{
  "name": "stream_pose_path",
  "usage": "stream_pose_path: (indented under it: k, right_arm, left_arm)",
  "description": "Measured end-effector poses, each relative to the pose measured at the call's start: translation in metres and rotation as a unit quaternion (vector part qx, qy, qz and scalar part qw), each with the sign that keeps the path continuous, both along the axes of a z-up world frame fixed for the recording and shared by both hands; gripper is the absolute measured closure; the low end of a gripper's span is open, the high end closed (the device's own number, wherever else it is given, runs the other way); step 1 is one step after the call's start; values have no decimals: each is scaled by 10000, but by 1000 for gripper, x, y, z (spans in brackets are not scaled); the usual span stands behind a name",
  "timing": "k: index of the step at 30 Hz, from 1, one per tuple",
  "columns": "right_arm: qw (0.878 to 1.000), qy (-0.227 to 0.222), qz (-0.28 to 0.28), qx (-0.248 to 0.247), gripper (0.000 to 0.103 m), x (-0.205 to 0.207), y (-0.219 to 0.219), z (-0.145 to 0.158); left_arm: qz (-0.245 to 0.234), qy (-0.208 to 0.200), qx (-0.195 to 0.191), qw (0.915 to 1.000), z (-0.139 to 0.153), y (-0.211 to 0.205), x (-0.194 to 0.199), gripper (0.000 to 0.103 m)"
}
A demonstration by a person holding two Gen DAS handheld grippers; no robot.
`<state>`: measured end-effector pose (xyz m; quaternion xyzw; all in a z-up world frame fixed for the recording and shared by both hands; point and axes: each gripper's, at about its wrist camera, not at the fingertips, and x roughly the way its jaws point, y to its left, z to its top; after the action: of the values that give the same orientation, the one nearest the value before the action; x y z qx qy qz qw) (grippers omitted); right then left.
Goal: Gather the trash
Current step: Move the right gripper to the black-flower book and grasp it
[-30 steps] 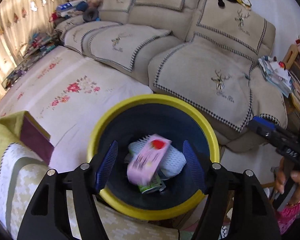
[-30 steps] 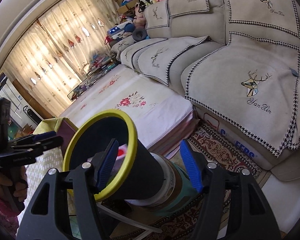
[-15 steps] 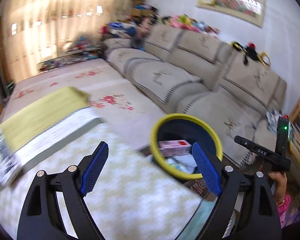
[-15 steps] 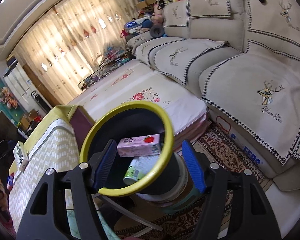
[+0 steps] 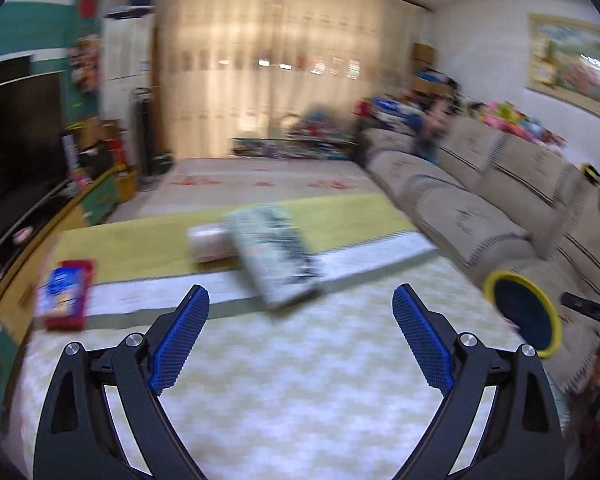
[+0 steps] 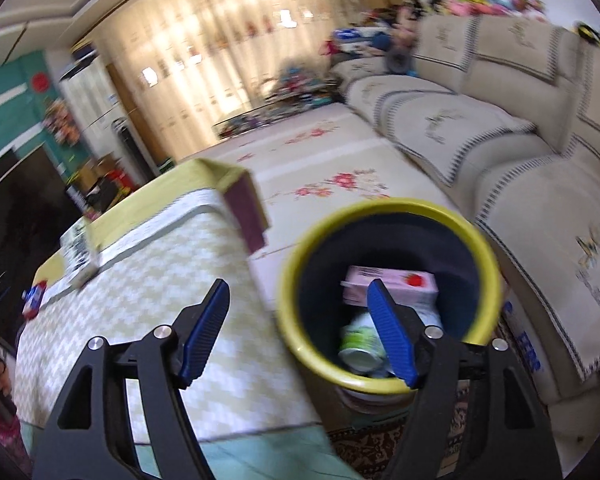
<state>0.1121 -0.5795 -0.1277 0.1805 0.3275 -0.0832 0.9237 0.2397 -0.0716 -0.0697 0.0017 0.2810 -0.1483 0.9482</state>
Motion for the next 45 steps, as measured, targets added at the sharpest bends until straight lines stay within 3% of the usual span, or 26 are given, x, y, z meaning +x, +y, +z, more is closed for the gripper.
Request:
stream_pose_path:
  k: [5, 10, 14, 18, 22, 29, 45]
  right_arm:
    - [9967, -98, 746, -290, 32, 43, 64, 21]
    - [9844, -20, 1654, -599, 28, 96, 140, 33]
    - [9690, 25, 2310, -879, 21, 131, 204, 35]
    - [9548, -52, 2796, -1006, 20, 162, 259, 32]
    - [9512, 131, 2949, -899, 19, 202, 296, 16]
    - [9498, 332, 2904, -1111, 14, 234, 313, -10]
    - [9475, 746, 2958, -957, 14, 259, 329, -47]
  left_arm:
    - [881, -52, -134, 9960, -15, 76, 5, 11]
    - [1465, -58, -505, 9879, -33, 129, -1, 10]
    - [1623, -75, -505, 9854, -43, 138, 2, 10]
    - [1526, 155, -632, 9862, -53, 131, 10, 10]
    - [1453, 203, -576, 9875, -57, 121, 8, 10]
    - [1375, 265, -718, 9875, -56, 117, 4, 10]
    - [1192, 301, -787, 9893, -57, 106, 4, 10]
